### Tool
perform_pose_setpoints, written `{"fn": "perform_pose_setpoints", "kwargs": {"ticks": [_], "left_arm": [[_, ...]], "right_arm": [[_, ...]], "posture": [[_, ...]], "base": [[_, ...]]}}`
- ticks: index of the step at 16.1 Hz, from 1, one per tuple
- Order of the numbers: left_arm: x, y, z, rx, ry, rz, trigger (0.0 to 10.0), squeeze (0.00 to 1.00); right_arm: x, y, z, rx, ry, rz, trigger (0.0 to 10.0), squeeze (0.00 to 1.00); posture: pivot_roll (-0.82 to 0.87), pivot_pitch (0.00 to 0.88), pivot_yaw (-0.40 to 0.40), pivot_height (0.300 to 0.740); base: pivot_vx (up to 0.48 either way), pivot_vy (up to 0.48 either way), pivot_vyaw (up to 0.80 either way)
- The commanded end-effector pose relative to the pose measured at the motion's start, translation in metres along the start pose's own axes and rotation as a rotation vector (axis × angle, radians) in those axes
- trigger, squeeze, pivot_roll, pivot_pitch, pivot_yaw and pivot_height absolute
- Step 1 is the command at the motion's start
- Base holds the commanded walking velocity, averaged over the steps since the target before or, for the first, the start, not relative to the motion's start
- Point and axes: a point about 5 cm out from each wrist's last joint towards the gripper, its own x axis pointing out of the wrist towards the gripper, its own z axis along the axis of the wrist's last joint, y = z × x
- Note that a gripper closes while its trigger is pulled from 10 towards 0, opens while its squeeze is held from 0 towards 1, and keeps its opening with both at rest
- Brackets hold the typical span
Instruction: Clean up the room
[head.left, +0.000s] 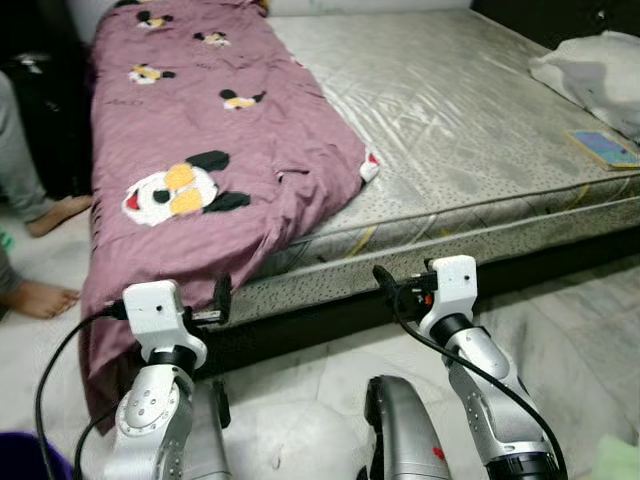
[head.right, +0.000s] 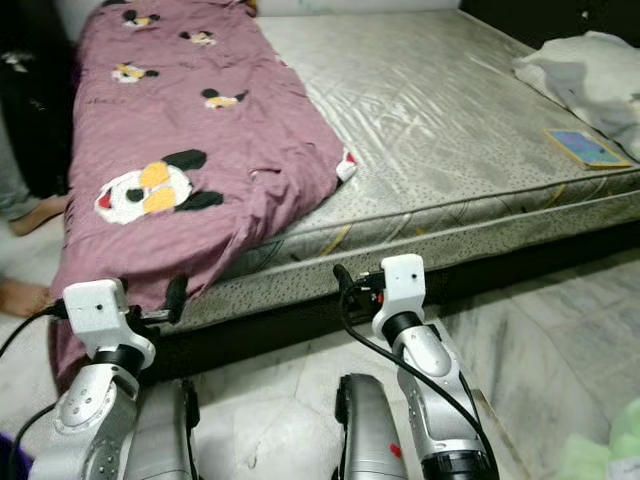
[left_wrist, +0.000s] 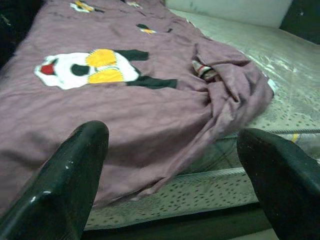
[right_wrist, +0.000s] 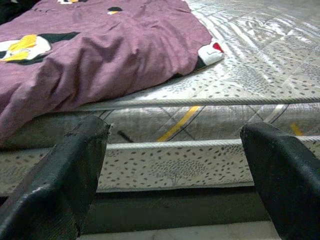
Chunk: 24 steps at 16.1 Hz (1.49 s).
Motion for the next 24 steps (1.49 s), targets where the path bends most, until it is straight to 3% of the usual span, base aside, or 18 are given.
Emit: {"fn": "perform_pose_setpoints", "kwargs": {"ticks": [1,11,24], "left_arm": [[0.0006,-0.0024,0.0025,0.009,-0.012,-0.009,10.0,0.00],[0.0013,-0.0033,0.0034,0.001,-0.014,-0.022,10.0,0.00],[0.0016,-0.0042,0.0042,-0.010,-0.020,-0.038,10.0,0.00]], "right_arm": [[0.0002,-0.0017,0.0045,-0.008,-0.020,0.006,10.0,0.00],[0.0004,-0.0001,0.0060,-0.006,-0.029,0.015,10.0,0.00],[0.0007,-0.0009,0.0056,0.005,-0.028,0.006,10.0,0.00]], "posture": [[-0.08,0.065,-0.039,0.518],[-0.09,0.075,-0.040,0.518],[-0.09,0.079,-0.038,0.518]], "base": [[0.000,0.000,0.00],[0.000,0.000,0.49],[0.000,0.000,0.00]]}}
